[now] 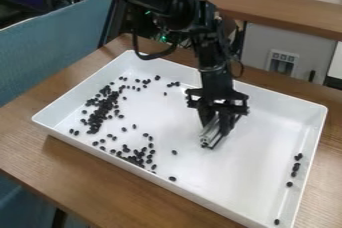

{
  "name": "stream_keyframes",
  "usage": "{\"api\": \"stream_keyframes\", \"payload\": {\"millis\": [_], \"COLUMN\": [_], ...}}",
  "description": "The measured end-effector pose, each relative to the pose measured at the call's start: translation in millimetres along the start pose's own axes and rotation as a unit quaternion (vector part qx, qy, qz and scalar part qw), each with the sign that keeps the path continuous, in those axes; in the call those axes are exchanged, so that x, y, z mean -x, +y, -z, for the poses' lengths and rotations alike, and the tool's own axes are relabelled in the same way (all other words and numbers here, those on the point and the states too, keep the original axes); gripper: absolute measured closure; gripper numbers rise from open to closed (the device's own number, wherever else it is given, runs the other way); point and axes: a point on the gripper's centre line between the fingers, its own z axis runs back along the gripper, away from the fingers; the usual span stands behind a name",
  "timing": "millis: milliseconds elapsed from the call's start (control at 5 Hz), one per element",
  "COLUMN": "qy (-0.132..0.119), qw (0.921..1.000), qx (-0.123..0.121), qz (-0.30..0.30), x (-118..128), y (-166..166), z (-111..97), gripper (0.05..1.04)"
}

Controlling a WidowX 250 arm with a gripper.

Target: Sweep into pile

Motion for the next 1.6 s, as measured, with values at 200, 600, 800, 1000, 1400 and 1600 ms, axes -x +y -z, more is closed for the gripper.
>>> {"api": "stream_keyframes", "payload": {"millis": [200, 600, 800, 1000, 1400, 1600], "qy": [0.0, -0.014, -0.013, -0.012, -0.037, -0.04], "qw": [0.9998, 0.9974, 0.9969, 0.9961, 0.9811, 0.9788], "qx": [-0.003, -0.009, -0.013, -0.018, -0.047, -0.056], "qz": [-0.018, -0.071, -0.077, -0.085, -0.184, -0.193], "x": [0, -7, -12, -9, 20, 30], "y": [11, 57, 69, 79, 163, 175], "z": [-1, -10, -13, -14, -38, -43], "gripper": [0.693, 0.692, 0.692, 0.693, 0.693, 0.693]}}
